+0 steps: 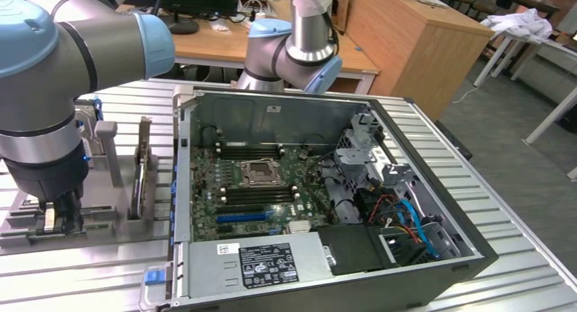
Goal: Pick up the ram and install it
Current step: 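Pick up the ram and move it above insertion slot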
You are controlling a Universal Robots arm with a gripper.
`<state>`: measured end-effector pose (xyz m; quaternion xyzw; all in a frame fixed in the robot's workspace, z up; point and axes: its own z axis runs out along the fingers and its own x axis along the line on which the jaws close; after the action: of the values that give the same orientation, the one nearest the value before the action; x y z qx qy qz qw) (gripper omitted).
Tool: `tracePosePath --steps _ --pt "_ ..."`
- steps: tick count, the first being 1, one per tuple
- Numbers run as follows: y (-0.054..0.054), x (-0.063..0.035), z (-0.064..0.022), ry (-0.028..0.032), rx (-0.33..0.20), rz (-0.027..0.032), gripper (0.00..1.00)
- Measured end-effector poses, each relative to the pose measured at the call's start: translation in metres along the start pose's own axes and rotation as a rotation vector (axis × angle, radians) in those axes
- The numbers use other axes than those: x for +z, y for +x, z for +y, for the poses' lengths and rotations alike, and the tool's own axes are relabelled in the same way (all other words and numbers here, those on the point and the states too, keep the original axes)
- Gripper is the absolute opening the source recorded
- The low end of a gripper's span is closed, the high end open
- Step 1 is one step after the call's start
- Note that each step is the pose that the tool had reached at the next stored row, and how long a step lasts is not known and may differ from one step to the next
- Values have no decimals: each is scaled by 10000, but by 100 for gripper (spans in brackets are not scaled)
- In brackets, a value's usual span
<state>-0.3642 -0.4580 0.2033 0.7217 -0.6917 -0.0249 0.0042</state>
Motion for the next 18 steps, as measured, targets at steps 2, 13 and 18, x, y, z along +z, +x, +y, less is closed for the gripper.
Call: tracePosePath --steps 2,13,18 --pt "0 0 0 0 0 1 11" --pt "0 -1 0 1 0 0 11" --pt "0 -12 0 0 0 2 11"
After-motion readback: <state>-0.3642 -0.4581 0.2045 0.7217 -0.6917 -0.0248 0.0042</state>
